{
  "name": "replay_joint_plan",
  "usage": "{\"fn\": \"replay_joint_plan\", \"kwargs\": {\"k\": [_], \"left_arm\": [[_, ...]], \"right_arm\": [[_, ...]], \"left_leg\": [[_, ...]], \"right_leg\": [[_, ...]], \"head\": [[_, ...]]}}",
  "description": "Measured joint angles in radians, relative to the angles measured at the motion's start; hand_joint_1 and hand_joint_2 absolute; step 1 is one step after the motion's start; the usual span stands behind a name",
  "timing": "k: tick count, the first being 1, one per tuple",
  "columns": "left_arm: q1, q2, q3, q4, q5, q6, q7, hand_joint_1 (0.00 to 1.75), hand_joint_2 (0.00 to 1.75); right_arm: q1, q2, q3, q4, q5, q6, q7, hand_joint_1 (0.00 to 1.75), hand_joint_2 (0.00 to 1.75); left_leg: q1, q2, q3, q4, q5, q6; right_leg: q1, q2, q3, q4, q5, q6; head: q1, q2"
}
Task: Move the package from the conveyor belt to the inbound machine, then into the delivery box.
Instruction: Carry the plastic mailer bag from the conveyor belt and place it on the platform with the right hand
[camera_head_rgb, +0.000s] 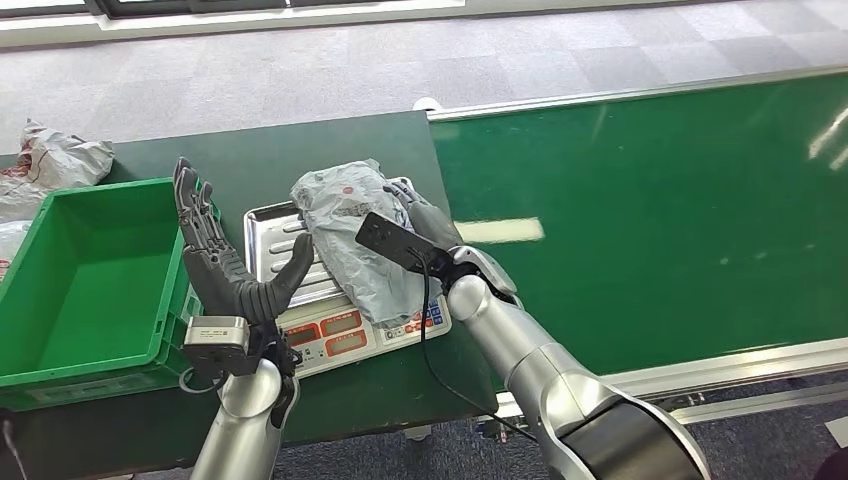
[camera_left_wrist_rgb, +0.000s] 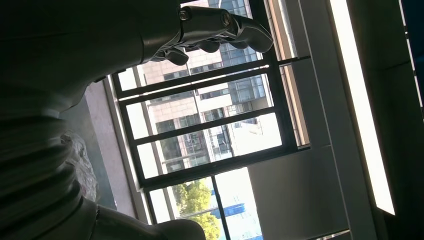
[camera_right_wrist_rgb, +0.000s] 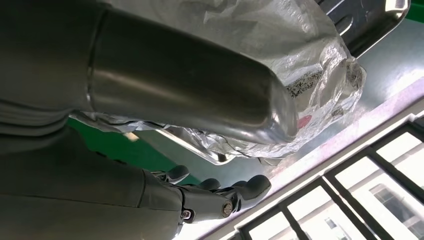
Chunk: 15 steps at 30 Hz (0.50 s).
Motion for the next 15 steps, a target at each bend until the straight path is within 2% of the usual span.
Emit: {"fn": "replay_joint_plan", "kwargs": {"k": [1, 3, 5, 9, 12, 15], "left_arm": [[0.001, 0.0, 0.001, -0.001, -0.002, 0.002, 0.0, 0.0, 1.75], [0.006, 0.0, 0.003, -0.005, -0.004, 0.01, 0.0, 0.0, 1.75], [0.012, 0.0, 0.006, -0.011, -0.004, 0.016, 0.0, 0.0, 1.75], [0.015, 0.0, 0.007, -0.008, -0.014, 0.017, 0.023, 0.0, 1.75], [-0.023, 0.007, 0.005, 0.065, -0.147, -0.003, 0.139, 0.0, 1.75], [-0.136, 0.026, 0.0, 0.269, -0.394, -0.062, 0.273, 0.0, 1.75]], "right_arm": [[0.004, 0.0, -0.002, -0.005, -0.004, -0.039, -0.023, 0.0, 1.75], [0.02, 0.0, -0.015, -0.044, -0.023, -0.164, -0.093, 0.0, 1.75], [0.06, 0.0, -0.034, -0.151, -0.038, -0.302, -0.167, 0.0, 1.75], [0.209, 0.0, -0.046, -0.553, 0.024, -0.539, -0.247, 0.0, 1.75], [0.335, 0.004, -0.047, -0.879, 0.115, -0.62, -0.308, 0.0, 1.75], [0.442, 0.014, -0.043, -1.18, 0.174, -0.631, -0.36, 0.0, 1.75]], "left_leg": [[0.0, 0.0, 0.0, 0.0, 0.0, 0.0], [0.0, 0.0, 0.0, 0.0, 0.0, 0.0], [0.0, 0.0, 0.0, 0.0, 0.0, 0.0], [0.0, -0.001, -0.001, 0.0, -0.001, 0.001], [-0.001, -0.003, -0.001, 0.0, -0.002, 0.001], [-0.001, -0.004, -0.002, 0.0, -0.002, 0.001]], "right_leg": [[0.0, 0.0, 0.0, 0.0, 0.0, 0.0], [0.0, 0.0, 0.0, 0.0, 0.0, 0.0], [0.0, 0.0, 0.0, 0.0, 0.0, 0.0], [0.0, -0.001, -0.001, 0.0, -0.001, 0.001], [0.0, -0.004, -0.001, -0.001, -0.003, 0.002], [-0.001, -0.006, 0.0, -0.001, -0.003, 0.002]], "head": [[0.0, 0.0], [0.0, 0.0], [0.0, 0.0], [0.0, 0.0], [0.0, 0.0], [0.0, 0.0]]}}
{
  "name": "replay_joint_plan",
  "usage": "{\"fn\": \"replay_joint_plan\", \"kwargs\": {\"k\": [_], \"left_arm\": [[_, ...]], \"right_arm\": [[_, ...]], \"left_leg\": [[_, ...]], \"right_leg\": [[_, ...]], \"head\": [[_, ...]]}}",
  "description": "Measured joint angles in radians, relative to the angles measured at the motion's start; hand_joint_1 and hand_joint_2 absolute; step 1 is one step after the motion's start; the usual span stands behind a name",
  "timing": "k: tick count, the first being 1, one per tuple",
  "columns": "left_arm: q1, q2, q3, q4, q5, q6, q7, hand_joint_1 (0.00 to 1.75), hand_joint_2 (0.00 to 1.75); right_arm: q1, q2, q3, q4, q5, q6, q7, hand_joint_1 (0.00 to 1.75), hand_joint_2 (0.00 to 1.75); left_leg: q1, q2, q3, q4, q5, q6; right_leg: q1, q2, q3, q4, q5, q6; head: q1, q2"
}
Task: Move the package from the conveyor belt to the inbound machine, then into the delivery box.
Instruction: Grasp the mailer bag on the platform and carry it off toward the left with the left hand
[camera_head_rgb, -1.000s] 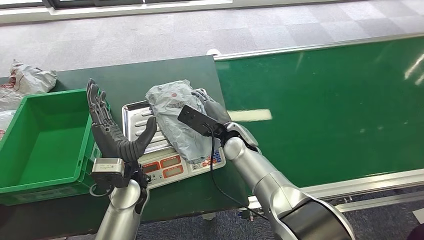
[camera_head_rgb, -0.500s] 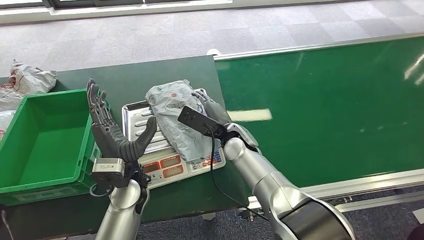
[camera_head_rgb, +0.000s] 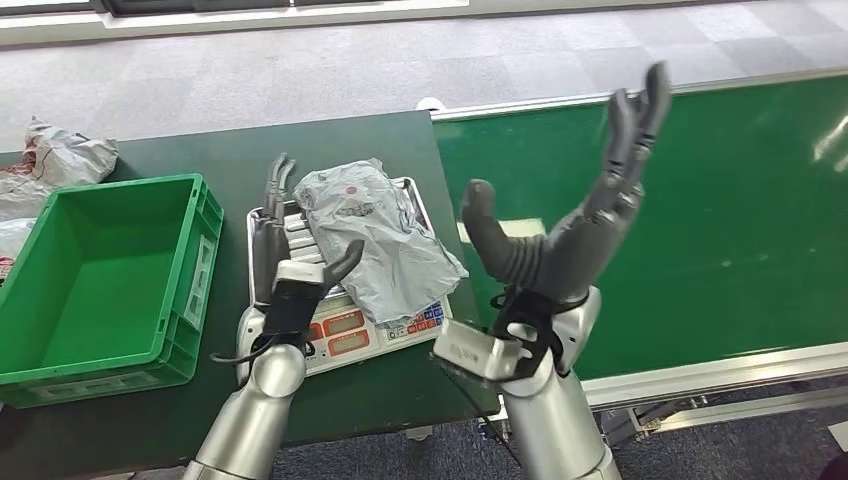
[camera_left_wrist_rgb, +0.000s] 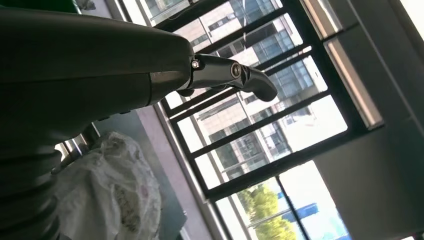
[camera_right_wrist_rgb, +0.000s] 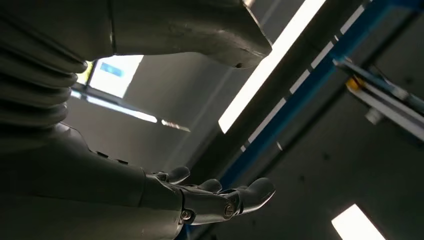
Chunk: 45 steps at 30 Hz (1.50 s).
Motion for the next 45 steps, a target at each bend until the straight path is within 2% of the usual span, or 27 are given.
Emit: {"fn": "replay_joint_plan", "kwargs": {"k": [2, 5, 9, 15, 20, 25, 29, 32, 38, 42, 45], "left_arm": [[-0.085, 0.005, -0.009, 0.16, -0.134, -0.054, 0.049, 0.0, 1.75], [-0.195, 0.008, -0.054, 0.384, -0.289, -0.151, 0.107, 0.0, 1.75], [-0.269, 0.005, -0.107, 0.56, -0.356, -0.192, 0.119, 0.0, 1.75], [-0.328, 0.0, -0.149, 0.687, -0.39, -0.235, 0.123, 0.0, 1.75], [-0.358, -0.002, -0.166, 0.734, -0.413, -0.337, 0.123, 0.0, 1.75], [-0.376, -0.002, -0.178, 0.759, -0.416, -0.364, 0.122, 0.02, 1.75], [-0.389, -0.002, -0.18, 0.771, -0.423, -0.42, 0.111, 1.75, 1.75], [-0.402, -0.002, -0.181, 0.777, -0.431, -0.461, 0.103, 1.75, 1.75], [-0.426, -0.004, -0.181, 0.779, -0.429, -0.465, 0.094, 1.75, 1.75], [-0.434, -0.006, -0.181, 0.775, -0.409, -0.436, 0.076, 1.75, 1.75], [-0.434, -0.006, -0.174, 0.76, -0.355, -0.396, 0.025, 1.75, 1.75]], "right_arm": [[0.033, 0.002, 0.004, -0.126, 0.002, -0.001, -0.006, 0.0, 1.75], [0.049, -0.002, 0.005, -0.222, -0.021, 0.0, -0.01, 0.0, 1.75], [0.06, -0.006, 0.005, -0.283, -0.036, 0.0, -0.009, 0.0, 1.75], [0.067, -0.009, 0.005, -0.317, -0.036, 0.002, -0.009, 0.0, 1.75], [0.067, -0.009, 0.005, -0.318, -0.036, 0.003, -0.009, 0.0, 1.75], [0.067, -0.009, 0.005, -0.318, -0.036, 0.003, -0.009, 0.0, 1.75], [0.067, -0.009, 0.005, -0.318, -0.031, 0.003, -0.009, 0.0, 1.75], [0.067, -0.009, 0.005, -0.318, -0.022, 0.003, -0.009, 0.0, 1.75], [0.068, -0.009, 0.005, -0.318, -0.005, 0.003, -0.009, 0.0, 1.75], [0.068, -0.009, 0.005, -0.318, 0.001, 0.003, -0.009, 0.0, 1.75], [0.071, -0.01, 0.005, -0.317, 0.003, 0.003, -0.008, 0.0, 1.75]], "left_leg": [[-0.001, 0.003, 0.001, 0.0, 0.0, 0.0], [-0.002, 0.007, 0.002, 0.0, 0.0, 0.001], [-0.002, 0.01, 0.003, 0.001, 0.001, 0.001], [-0.002, 0.01, 0.003, 0.0, 0.001, 0.001], [-0.002, 0.009, 0.003, 0.0, 0.001, 0.001], [-0.002, 0.009, 0.003, 0.0, 0.001, 0.001], [-0.002, 0.009, 0.003, 0.0, 0.001, 0.001], [-0.002, 0.009, 0.003, 0.0, 0.001, 0.001], [-0.002, 0.009, 0.003, 0.0, 0.001, 0.001], [-0.002, 0.009, 0.003, 0.0, 0.001, 0.001], [-0.002, 0.009, 0.003, 0.0, 0.001, 0.001]], "right_leg": [[-0.001, 0.002, 0.0, 0.0, 0.001, 0.0], [-0.002, 0.006, 0.0, 0.0, 0.004, 0.0], [-0.002, 0.009, 0.0, 0.0, 0.005, 0.001], [-0.002, 0.01, 0.0, 0.0, 0.005, 0.0], [-0.002, 0.01, 0.0, 0.0, 0.005, 0.0], [-0.002, 0.01, 0.0, 0.0, 0.005, 0.0], [-0.002, 0.009, 0.001, 0.0, 0.005, 0.0], [-0.002, 0.009, 0.001, 0.0, 0.005, 0.0], [-0.002, 0.009, 0.001, 0.0, 0.005, 0.0], [-0.002, 0.009, 0.001, 0.0, 0.005, 0.0], [-0.002, 0.009, 0.0, 0.0, 0.005, 0.0]], "head": [[0.0, 0.0], [0.0, 0.0], [0.0, 0.0], [0.0, 0.0], [0.0, 0.0], [0.0, 0.0], [0.0, 0.0], [0.0, 0.0], [0.0, 0.0], [0.0, 0.0], [0.0, 0.0]]}}
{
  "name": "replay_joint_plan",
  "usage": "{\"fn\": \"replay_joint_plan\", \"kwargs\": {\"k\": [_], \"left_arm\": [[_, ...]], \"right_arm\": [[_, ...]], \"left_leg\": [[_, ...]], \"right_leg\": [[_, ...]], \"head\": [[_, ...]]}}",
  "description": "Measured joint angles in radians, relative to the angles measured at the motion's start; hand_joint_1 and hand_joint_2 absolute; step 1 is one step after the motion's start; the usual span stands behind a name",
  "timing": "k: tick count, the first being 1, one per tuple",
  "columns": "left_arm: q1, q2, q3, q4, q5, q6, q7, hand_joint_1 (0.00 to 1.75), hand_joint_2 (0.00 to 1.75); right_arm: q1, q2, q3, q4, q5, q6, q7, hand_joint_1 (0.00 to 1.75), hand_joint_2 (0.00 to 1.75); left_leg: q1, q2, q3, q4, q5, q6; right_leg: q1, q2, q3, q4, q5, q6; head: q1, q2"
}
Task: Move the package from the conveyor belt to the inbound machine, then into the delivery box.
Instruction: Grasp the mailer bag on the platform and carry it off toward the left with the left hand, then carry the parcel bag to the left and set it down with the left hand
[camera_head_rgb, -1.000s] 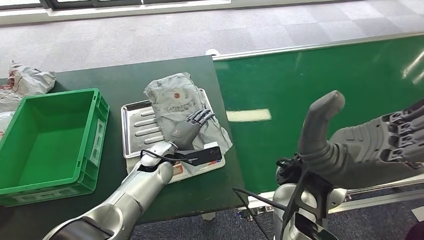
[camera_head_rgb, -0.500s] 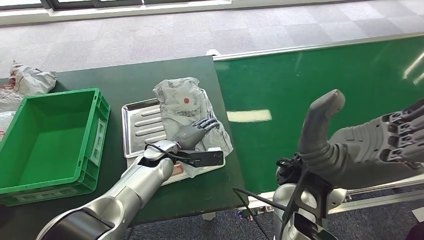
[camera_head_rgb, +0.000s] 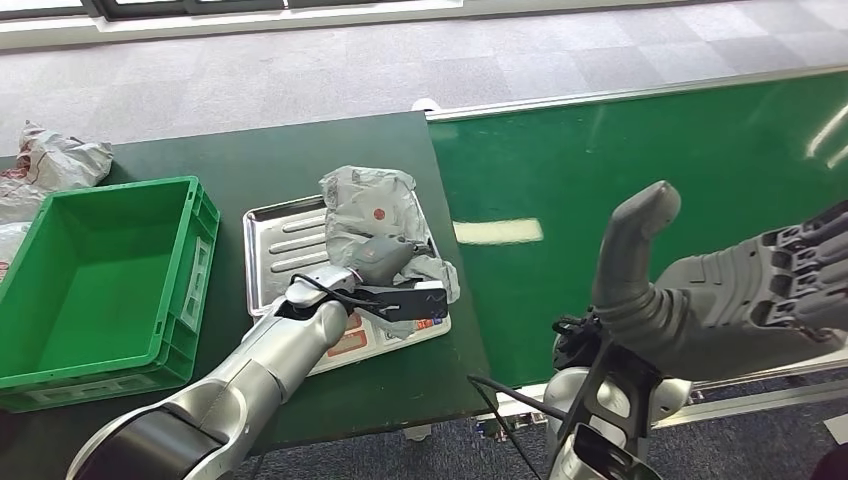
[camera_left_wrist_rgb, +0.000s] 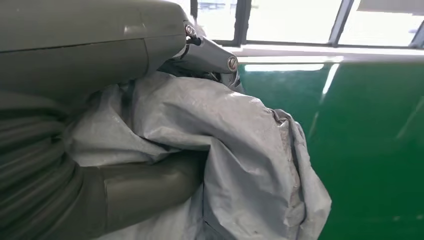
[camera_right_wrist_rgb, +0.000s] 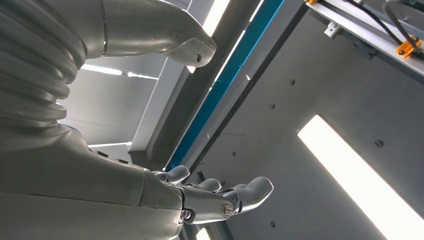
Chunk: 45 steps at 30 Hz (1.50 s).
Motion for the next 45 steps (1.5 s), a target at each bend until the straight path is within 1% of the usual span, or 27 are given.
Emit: {"fn": "replay_joint_plan", "kwargs": {"k": [4, 6, 10, 17, 19, 21, 24, 26, 27, 28, 29, 30, 32, 33, 34, 35, 36, 38, 39, 40, 42, 45], "left_arm": [[0.004, 0.0, 0.041, -0.051, 0.119, 0.003, -0.107, 1.75, 1.75], [0.006, 0.0, 0.071, -0.077, 0.152, 0.0, -0.137, 1.75, 1.75], [0.011, 0.0, 0.103, -0.108, 0.16, -0.009, -0.145, 1.75, 1.75], [0.017, 0.0, 0.125, -0.129, 0.163, -0.012, -0.148, 1.75, 1.75], [0.02, 0.0, 0.129, -0.136, 0.183, -0.022, -0.165, 1.75, 1.75], [0.028, 0.0, 0.141, -0.157, 0.232, -0.051, -0.199, 1.75, 1.75], [0.049, 0.002, 0.172, -0.224, 0.339, -0.123, -0.244, 1.75, 1.75], [0.066, 0.005, 0.198, -0.283, 0.413, -0.158, -0.255, 1.75, 1.75], [0.074, 0.007, 0.213, -0.314, 0.442, -0.16, -0.255, 1.75, 1.75], [0.082, 0.01, 0.229, -0.346, 0.457, -0.14, -0.248, 1.75, 1.75], [0.089, 0.014, 0.245, -0.377, 0.453, -0.094, -0.234, 1.75, 1.75], [0.095, 0.02, 0.26, -0.407, 0.422, -0.013, -0.21, 1.75, 1.75], [0.101, 0.038, 0.283, -0.449, 0.285, 0.222, -0.133, 1.75, 1.75], [0.102, 0.051, 0.292, -0.463, 0.178, 0.353, -0.078, 1.75, 1.75], [0.103, 0.067, 0.302, -0.477, 0.055, 0.463, -0.015, 1.75, 1.75], [0.107, 0.082, 0.317, -0.497, -0.086, 0.546, 0.05, 1.75, 1.75], [0.113, 0.097, 0.337, -0.524, -0.224, 0.598, 0.112, 1.75, 1.75], [0.134, 0.13, 0.381, -0.592, -0.439, 0.629, 0.224, 1.75, 1.75], [0.146, 0.153, 0.396, -0.625, -0.493, 0.631, 0.286, 1.75, 1.75], [0.156, 0.179, 0.405, -0.654, -0.521, 0.632, 0.353, 1.75, 1.75], [0.173, 0.247, 0.399, -0.699, -0.528, 0.633, 0.497, 1.75, 1.75], [0.189, 0.352, 0.359, -0.74, -0.529, 0.633, 0.697, 1.75, 1.75]], "right_arm": [[0.01, -0.003, 0.0, 0.004, 0.0, 0.0, 0.0, 0.0, 1.75], [0.012, -0.004, 0.0, 0.005, -0.001, 0.0, 0.001, 0.0, 1.75], [0.014, -0.005, -0.001, 0.008, -0.002, 0.0, 0.001, 0.0, 1.75], [0.017, -0.006, -0.002, 0.011, -0.003, 0.0, 0.001, 0.0, 1.75], [0.02, -0.007, -0.002, 0.011, -0.004, 0.0, 0.001, 0.0, 1.75], [0.023, -0.007, -0.006, 0.012, -0.011, 0.0, 0.001, 0.0, 1.75], [0.029, -0.009, -0.015, 0.014, -0.027, 0.0, 0.001, 0.0, 1.75], [0.033, -0.01, -0.02, 0.016, -0.036, 0.0, 0.001, 0.0, 1.75], [0.034, -0.011, -0.023, 0.017, -0.039, 0.0, 0.001, 0.0, 1.75], [0.035, -0.011, -0.028, 0.018, -0.04, 0.0, 0.001, 0.0, 1.75], [0.037, -0.011, -0.033, 0.019, -0.04, 0.0, 0.001, 0.0, 1.75], [0.039, -0.012, -0.038, 0.02, -0.04, 0.0, 0.001, 0.0, 1.75], [0.044, -0.012, -0.046, 0.021, -0.039, 0.0, 0.001, 0.0, 1.75], [0.046, -0.013, -0.05, 0.021, -0.04, 0.0, 0.001, 0.0, 1.75], [0.048, -0.013, -0.054, 0.023, -0.042, 0.0, 0.001, 0.0, 1.75], [0.049, -0.014, -0.057, 0.024, -0.045, 0.0, 0.001, 0.0, 1.75], [0.05, -0.014, -0.06, 0.026, -0.049, 0.0, 0.001, 0.0, 1.75], [0.052, -0.015, -0.062, 0.031, -0.055, 0.0, 0.001, 0.0, 1.75], [0.053, -0.015, -0.063, 0.033, -0.057, 0.0, 0.001, 0.0, 1.75], [0.054, -0.015, -0.064, 0.035, -0.058, 0.0, 0.001, 0.0, 1.75], [0.057, -0.016, -0.067, 0.037, -0.058, 0.0, 0.001, 0.0, 1.75], [0.059, -0.016, -0.07, 0.038, -0.056, 0.0, 0.001, 0.0, 1.75]], "left_leg": [[0.0, 0.0, 0.0, 0.0, 0.0, 0.0], [0.0, 0.0, 0.0, 0.0, 0.0, 0.0], [0.0, 0.0, 0.0, 0.0, 0.0, 0.0], [0.0, 0.0, 0.0, 0.0, 0.0, 0.0], [0.0, 0.0, 0.0, 0.0, 0.0, 0.0], [0.0, 0.0, -0.001, 0.0, 0.0, 0.0], [0.0, 0.0, -0.001, 0.0, 0.0, 0.0], [0.0, 0.0, -0.001, 0.0, 0.0, 0.0], [0.0, 0.0, -0.001, 0.0, 0.0, 0.0], [0.0, 0.0, -0.001, 0.0, 0.0, 0.0], [0.0, 0.0, -0.001, 0.0, 0.0, 0.0], [0.0, 0.0, -0.001, 0.0, 0.0, 0.0], [0.001, 0.0, -0.001, 0.0, 0.0, 0.0], [0.001, 0.0, -0.001, 0.0, 0.0, 0.0], [0.001, 0.0, -0.001, 0.0, 0.0, -0.001], [0.001, 0.0, -0.001, 0.0, 0.001, -0.001], [0.002, 0.0, -0.001, 0.0, 0.001, -0.001], [0.002, 0.001, -0.001, -0.001, 0.001, -0.001], [0.002, 0.001, -0.001, -0.001, 0.001, -0.001], [0.002, 0.003, -0.001, -0.001, 0.001, -0.001], [0.002, 0.004, -0.001, -0.001, 0.0, -0.001], [0.003, 0.004, -0.001, -0.001, 0.001, -0.002]], "right_leg": [[0.0, 0.0, 0.0, 0.0, 0.0, 0.0], [0.0, 0.0, 0.0, 0.0, 0.0, 0.0], [0.0, 0.0, 0.0, 0.0, 0.0, 0.0], [0.0, 0.0, 0.0, 0.0, 0.0, 0.0], [0.0, 0.0, 0.0, 0.0, 0.0, 0.0], [0.0, 0.0, 0.0, 0.0, 0.0, 0.0], [0.0, 0.0, -0.001, 0.0, 0.0, 0.0], [0.0, 0.0, -0.001, 0.0, 0.0, 0.0], [0.0, 0.0, -0.001, 0.0, 0.0, 0.0], [0.0, 0.0, -0.001, 0.0, 0.0, 0.0], [0.0, 0.0, -0.001, 0.0, 0.0, 0.0], [0.0, 0.0, -0.001, 0.0, 0.0, 0.0], [0.001, 0.0, -0.001, 0.0, 0.0, 0.0], [0.001, 0.0, -0.001, 0.0, 0.0, 0.0], [0.001, 0.0, -0.001, 0.001, 0.0, 0.0], [0.001, 0.0, -0.001, 0.001, 0.0, 0.0], [0.002, 0.0, -0.001, 0.001, 0.0, 0.0], [0.002, 0.001, -0.001, 0.001, 0.0, 0.0], [0.002, 0.002, -0.001, 0.001, 0.0, -0.001], [0.002, 0.003, -0.002, 0.001, 0.0, -0.001], [0.002, 0.004, -0.003, 0.001, 0.0, -0.001], [0.003, 0.003, -0.003, 0.001, -0.001, -0.002]], "head": [[0.0, 0.0], [0.0, 0.0], [0.0, 0.0], [0.0, 0.0], [0.0, 0.0], [0.0, 0.0], [0.0, 0.0], [0.0, 0.0], [0.0, 0.0], [0.0, 0.0], [0.0, 0.0], [0.0, 0.0], [0.0, 0.0], [0.0, 0.0], [0.0, 0.0], [0.0, 0.0], [0.0, 0.0], [0.0, 0.0], [0.0, 0.0], [0.0, 0.0], [0.0, 0.0], [0.0, 0.0]]}}
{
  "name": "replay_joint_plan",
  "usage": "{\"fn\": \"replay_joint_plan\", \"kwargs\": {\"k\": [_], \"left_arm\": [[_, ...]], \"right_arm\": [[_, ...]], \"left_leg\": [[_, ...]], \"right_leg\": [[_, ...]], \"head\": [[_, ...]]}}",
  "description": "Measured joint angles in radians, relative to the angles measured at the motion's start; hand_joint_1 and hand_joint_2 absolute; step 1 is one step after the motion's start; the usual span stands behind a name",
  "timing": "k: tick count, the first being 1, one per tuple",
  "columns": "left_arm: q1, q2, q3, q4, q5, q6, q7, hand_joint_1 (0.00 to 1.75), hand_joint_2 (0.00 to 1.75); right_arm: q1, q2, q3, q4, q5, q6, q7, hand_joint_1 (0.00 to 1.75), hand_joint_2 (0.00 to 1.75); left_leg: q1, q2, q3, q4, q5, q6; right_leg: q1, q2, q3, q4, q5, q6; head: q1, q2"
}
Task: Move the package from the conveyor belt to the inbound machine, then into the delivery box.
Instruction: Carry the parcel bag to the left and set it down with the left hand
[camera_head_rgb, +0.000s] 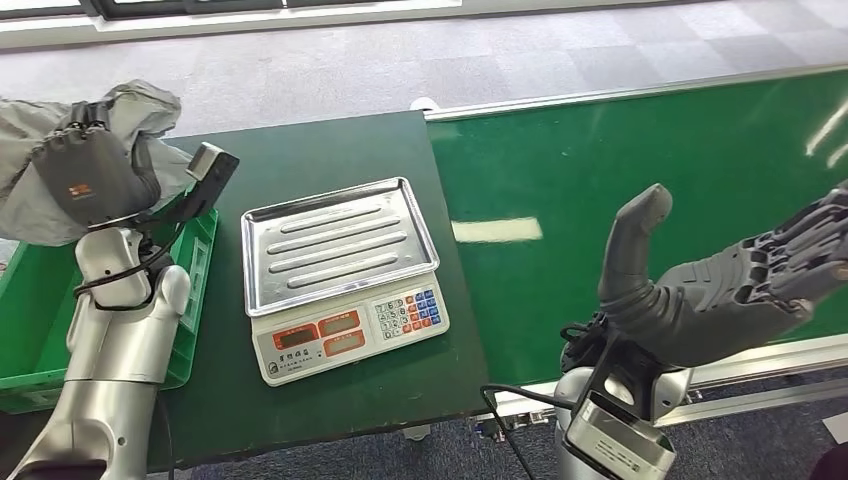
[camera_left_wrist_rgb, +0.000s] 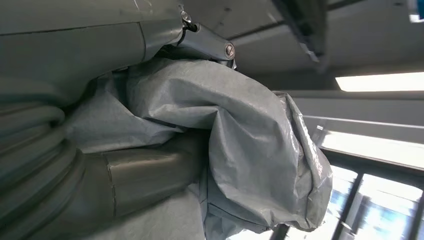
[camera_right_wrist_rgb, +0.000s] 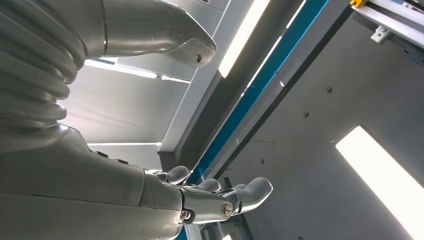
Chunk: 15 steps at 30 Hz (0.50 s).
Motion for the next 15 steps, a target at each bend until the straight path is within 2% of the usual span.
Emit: {"fn": "replay_joint_plan", "kwargs": {"k": [3, 6, 10, 15], "left_arm": [[0.02, 0.096, -0.054, -0.032, 0.0, 0.0, 0.131, 1.75, 1.75], [0.05, 0.156, -0.078, -0.053, -0.001, 0.0, 0.175, 1.75, 1.75], [0.076, 0.196, -0.083, -0.053, -0.001, 0.0, 0.178, 1.75, 1.75], [0.089, 0.219, -0.085, -0.053, -0.001, 0.0, 0.177, 1.75, 1.75]], "right_arm": [[0.001, 0.0, -0.004, 0.0, 0.005, 0.0, 0.0, 0.0, 1.75], [0.003, 0.0, -0.01, 0.0, 0.016, 0.0, 0.0, 0.0, 1.75], [0.004, 0.0, -0.018, 0.0, 0.02, 0.0, 0.0, 0.0, 1.75], [0.005, 0.0, -0.021, 0.0, 0.021, 0.0, 0.0, 0.0, 1.75]], "left_leg": [[0.0, -0.001, 0.0, 0.0, 0.0, 0.0], [0.0, -0.001, 0.0, 0.0, 0.0, 0.0], [0.0, -0.001, 0.0, 0.0, 0.0, 0.0], [0.0, -0.001, 0.0, 0.0, 0.0, 0.0]], "right_leg": [[0.0, -0.001, 0.0, 0.0, 0.0, 0.0], [0.0, 0.0, 0.0, 0.0, 0.0, 0.0], [0.0, 0.0, 0.0, 0.0, 0.0, 0.0], [0.0, 0.0, 0.0, 0.0, 0.0, 0.0]], "head": [[0.0, 0.0], [0.0, 0.0], [0.0, 0.0], [0.0, 0.0]]}}
